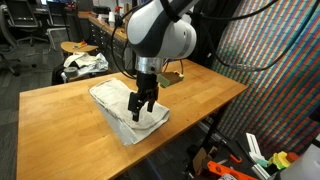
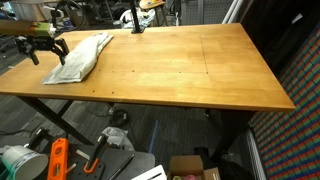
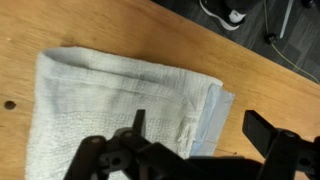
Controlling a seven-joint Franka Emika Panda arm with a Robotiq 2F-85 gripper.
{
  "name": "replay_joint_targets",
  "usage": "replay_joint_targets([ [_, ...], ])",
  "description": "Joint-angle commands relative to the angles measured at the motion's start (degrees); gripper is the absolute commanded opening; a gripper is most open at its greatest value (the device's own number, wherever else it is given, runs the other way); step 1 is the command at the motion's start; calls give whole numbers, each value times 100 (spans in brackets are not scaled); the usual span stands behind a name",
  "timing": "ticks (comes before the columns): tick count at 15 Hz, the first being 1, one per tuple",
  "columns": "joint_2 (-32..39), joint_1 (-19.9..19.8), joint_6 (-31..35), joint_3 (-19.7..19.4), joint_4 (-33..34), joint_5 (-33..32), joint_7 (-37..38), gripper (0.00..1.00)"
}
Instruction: Fold the cloth
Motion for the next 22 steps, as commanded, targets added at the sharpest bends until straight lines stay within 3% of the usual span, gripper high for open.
replay_joint_targets([
  [1, -353, 289, 1270, 157, -724, 122, 322, 100],
  [4, -231, 468, 2235, 237, -1005, -178, 777, 100],
  [7, -150, 561, 2654, 169, -1203, -924, 1468, 100],
  [8, -124, 571, 2689, 139, -1232, -1208, 1720, 75],
  [9, -99, 576, 2748, 112, -1255, -1459, 1943, 75],
  [10, -59, 577, 2801, 80, -1261, -1704, 2149, 68],
  [12, -2, 564, 2829, 59, -1234, -1930, 2360, 49],
  [17, 63, 565, 2683, 16, -1142, -2114, 2685, 13],
  [20, -9, 565, 2523, 61, -1140, -1986, 2671, 2],
  [22, -65, 573, 2389, 110, -1134, -1874, 2643, 3],
])
